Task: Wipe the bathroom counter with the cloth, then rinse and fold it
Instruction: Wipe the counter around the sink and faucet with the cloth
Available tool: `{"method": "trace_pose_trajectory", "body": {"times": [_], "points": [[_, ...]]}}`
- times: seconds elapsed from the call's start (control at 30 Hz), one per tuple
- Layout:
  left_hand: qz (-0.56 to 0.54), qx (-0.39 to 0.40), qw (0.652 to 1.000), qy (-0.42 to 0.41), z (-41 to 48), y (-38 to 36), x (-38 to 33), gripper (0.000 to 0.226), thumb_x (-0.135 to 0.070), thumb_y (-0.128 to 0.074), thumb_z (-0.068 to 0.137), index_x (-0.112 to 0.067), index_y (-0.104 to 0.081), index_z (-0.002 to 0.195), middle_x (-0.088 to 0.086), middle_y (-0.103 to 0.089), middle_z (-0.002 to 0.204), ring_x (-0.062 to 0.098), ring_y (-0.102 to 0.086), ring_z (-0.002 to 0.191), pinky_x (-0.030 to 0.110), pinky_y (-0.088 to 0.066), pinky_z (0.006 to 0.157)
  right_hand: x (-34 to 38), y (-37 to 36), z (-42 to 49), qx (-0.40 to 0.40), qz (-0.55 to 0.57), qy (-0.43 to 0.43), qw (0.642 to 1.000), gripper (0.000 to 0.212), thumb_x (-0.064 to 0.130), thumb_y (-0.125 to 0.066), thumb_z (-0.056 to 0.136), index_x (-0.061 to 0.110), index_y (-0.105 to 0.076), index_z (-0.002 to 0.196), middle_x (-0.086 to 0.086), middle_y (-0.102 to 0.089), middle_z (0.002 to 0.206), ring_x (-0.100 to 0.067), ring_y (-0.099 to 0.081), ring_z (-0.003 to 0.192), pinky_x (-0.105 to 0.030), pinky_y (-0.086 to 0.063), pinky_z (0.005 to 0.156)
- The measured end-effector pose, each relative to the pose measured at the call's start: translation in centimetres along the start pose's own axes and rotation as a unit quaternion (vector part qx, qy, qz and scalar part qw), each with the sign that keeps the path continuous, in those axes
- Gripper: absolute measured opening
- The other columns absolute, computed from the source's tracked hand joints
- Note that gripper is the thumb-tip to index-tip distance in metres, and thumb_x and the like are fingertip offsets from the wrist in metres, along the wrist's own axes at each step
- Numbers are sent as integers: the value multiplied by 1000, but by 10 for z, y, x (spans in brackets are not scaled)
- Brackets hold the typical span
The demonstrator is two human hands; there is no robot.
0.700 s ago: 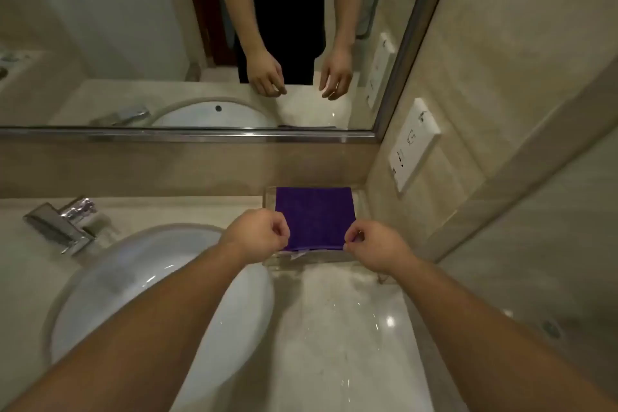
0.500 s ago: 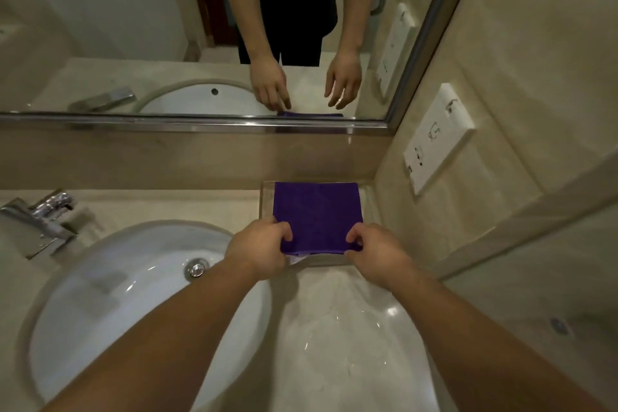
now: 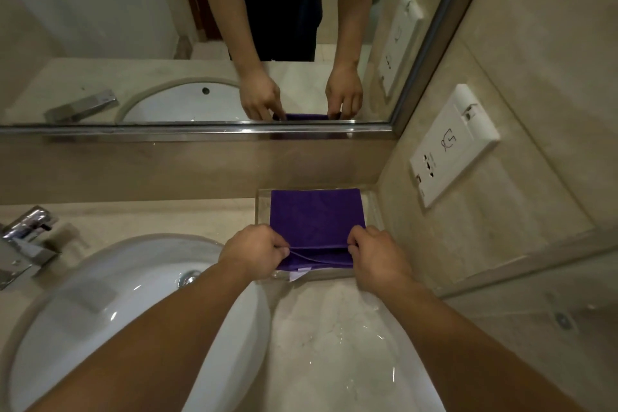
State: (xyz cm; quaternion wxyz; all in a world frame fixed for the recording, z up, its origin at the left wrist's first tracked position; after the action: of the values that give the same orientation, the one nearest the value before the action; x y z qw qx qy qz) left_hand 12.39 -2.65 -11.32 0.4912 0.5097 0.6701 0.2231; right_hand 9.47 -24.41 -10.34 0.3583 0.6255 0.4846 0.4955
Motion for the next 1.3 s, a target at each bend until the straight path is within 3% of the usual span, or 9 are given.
{"method": "trace_pose_trajectory", "body": {"times": [0.13,0.3,0.5,0.73,0.9,1.03,1.17,1.23,1.3], "points": [[-81,-37,995,34,-3,16,-7,18,-32,-60,92,-38,-78,91,-16,-70,80,10,-65,81,34,-56,79,5,24,-1,-17,46,-39,998,11,13,-44,101,23,-44,95,5,-55,83,-17,-53,77,-34,-46,61],[-59,-82,995,1,-23,43,-37,18,-33,-50,99,-32,-66,92,-9,-68,81,13,-63,76,37,-55,74,19,67,-19,-33,76,-42,996,10,11,-39,101,19,-43,104,-3,-60,92,-22,-58,79,-37,-46,64],[-104,-133,985,-28,-69,63,-69,19,-32,-42,102,-25,-55,90,-1,-65,78,23,-63,76,37,-49,66,33,109,-64,-94,77,-25,992,11,11,-37,100,12,-38,111,-6,-57,83,-26,-56,71,-40,-43,59],[-106,-82,988,-81,-134,4,-86,19,-30,-48,99,-27,-59,83,-7,-64,70,14,-61,70,31,-47,65,2,82,-139,-92,76,-50,992,5,16,-34,101,16,-36,96,-6,-58,75,-31,-56,67,-42,-45,60],[-131,35,984,-117,-163,-72,-71,17,-29,-57,96,-33,-63,81,-12,-67,76,7,-63,74,30,-51,73,-25,26,-197,-65,56,-113,990,3,20,-38,99,17,-38,99,-9,-63,81,-31,-49,66,-37,-34,60],[-158,99,974,-126,-190,-125,-48,12,-29,-62,93,-36,-70,88,-18,-69,82,-2,-60,70,20,-45,70,-39,-13,-238,-28,-17,-155,987,13,31,-40,96,19,-45,94,-1,-61,76,-24,-57,68,-35,-44,63],[-121,88,983,-102,-200,-156,-20,14,-30,-59,94,-36,-70,90,-16,-67,92,3,-60,82,26,-49,80,-66,-55,-263,75,-40,-216,973,17,34,-40,96,19,-47,97,-2,-63,98,-24,-61,88,-33,-48,76],[-78,23,995,-56,-197,-159,2,16,-26,-57,94,-30,-72,100,-8,-64,102,12,-60,95,28,-47,86,-71,-76,-267,114,-19,-207,971,29,36,-42,97,18,-50,118,-7,-58,122,-26,-57,107,-34,-46,85],[-78,-84,993,-2,-196,-153,24,21,-20,-59,92,-24,-70,109,2,-61,110,24,-57,104,34,-45,89,-65,-86,-260,65,16,-174,982,49,40,-44,97,21,-40,142,-8,-47,140,-26,-47,123,-36,-42,99]]}}
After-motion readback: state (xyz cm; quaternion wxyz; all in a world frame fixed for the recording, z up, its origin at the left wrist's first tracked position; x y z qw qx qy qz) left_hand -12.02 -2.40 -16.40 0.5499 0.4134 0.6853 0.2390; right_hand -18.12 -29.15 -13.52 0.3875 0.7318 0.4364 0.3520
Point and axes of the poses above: each hand's wrist, its own z-axis towards the middle knuckle, its own y-axis out of the back of the hand, x = y × z, the point moved 7 cm from there along z, towards the middle knuckle
